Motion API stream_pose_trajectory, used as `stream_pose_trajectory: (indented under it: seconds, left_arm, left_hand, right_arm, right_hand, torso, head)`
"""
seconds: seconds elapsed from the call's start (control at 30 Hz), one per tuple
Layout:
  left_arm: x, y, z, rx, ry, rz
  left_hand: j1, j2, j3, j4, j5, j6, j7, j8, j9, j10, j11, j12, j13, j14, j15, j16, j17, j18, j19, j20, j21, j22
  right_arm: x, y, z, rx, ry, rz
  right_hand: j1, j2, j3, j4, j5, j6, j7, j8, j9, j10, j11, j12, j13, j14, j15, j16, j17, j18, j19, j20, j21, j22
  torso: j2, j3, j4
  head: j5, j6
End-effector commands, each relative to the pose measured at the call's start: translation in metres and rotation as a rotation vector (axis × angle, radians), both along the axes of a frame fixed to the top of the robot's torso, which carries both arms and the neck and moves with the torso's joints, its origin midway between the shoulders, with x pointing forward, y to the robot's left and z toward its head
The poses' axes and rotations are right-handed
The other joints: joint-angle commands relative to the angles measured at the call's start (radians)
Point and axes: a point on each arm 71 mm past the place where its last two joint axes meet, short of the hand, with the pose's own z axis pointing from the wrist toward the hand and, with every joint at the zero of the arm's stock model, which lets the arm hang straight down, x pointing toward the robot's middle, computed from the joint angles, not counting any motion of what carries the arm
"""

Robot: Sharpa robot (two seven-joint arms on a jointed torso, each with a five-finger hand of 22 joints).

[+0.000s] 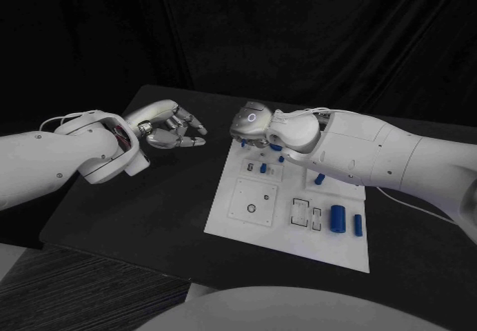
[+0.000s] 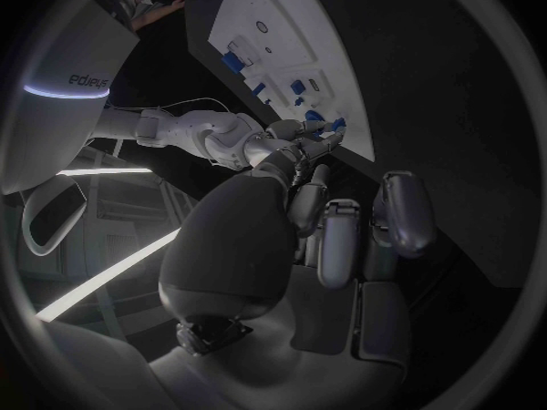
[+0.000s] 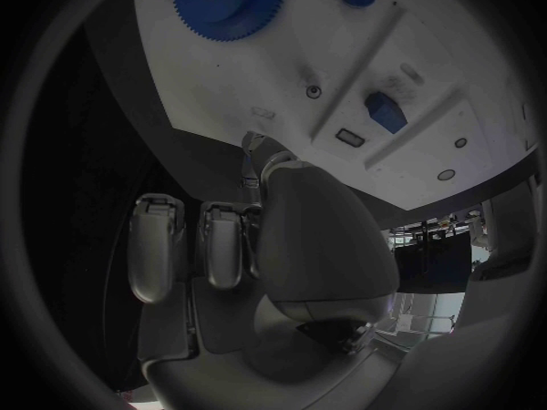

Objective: Assemble the parts on the task board

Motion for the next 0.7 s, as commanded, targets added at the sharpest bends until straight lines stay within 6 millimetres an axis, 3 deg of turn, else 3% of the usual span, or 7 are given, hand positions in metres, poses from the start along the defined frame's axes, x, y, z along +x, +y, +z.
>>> stream_pose_trajectory:
  seconds: [0.03,0.2,0.7]
  left_arm:
    - [0.0002,-0.0017,0.0009,0.003,0.006,-0.015]
    - [0.0007,-0.0021,0.0006,0.004,0.008,-0.017]
    - [0.0007,-0.0016,0.0,0.007,0.014,-0.018]
  left_hand:
    - [0.008,0.016,0.011,0.023,0.014,0.009,-0.004,0.012,-0.012,-0.005,0.0,-0.024,-0.008,0.04,-0.005,-0.009,0.171,-0.011,-0.009,-0.008,-0.012,0.168]
    - [0.009,0.017,0.012,0.024,0.013,0.01,-0.004,0.013,-0.012,-0.005,-0.001,-0.025,-0.009,0.041,-0.005,-0.009,0.171,-0.011,-0.01,-0.008,-0.013,0.168]
    - [0.013,0.019,0.015,0.026,0.012,0.014,-0.005,0.016,-0.012,-0.005,-0.001,-0.024,-0.01,0.041,-0.006,-0.009,0.171,-0.011,-0.009,-0.009,-0.014,0.168]
  right_arm:
    - [0.001,-0.001,-0.0015,-0.004,0.002,-0.022]
    - [0.0008,-0.0009,-0.0023,-0.007,0.005,-0.024]
    - [0.0,-0.0011,-0.0066,-0.017,0.017,-0.03]
  right_hand:
    - [-0.046,0.025,0.015,-0.003,-0.005,0.025,-0.004,0.037,0.099,0.102,-0.001,-0.012,0.252,0.105,0.007,0.022,0.249,-0.023,0.072,0.009,0.022,0.254]
    - [-0.047,0.026,0.016,-0.006,-0.007,0.022,-0.004,0.033,0.1,0.102,-0.001,-0.012,0.252,0.104,0.007,0.022,0.248,-0.023,0.071,0.01,0.02,0.253]
    - [-0.047,0.027,0.016,-0.007,-0.009,0.021,-0.004,0.031,0.101,0.102,-0.001,-0.012,0.252,0.104,0.007,0.021,0.247,-0.022,0.069,0.01,0.017,0.252]
  torso:
    - [-0.004,-0.0013,0.001]
    - [-0.006,-0.0026,0.0016]
    - [-0.01,-0.004,0.0014]
  head:
    - [-0.002,0.0]
    - [-0.011,0.0]
    - [-0.011,0.0]
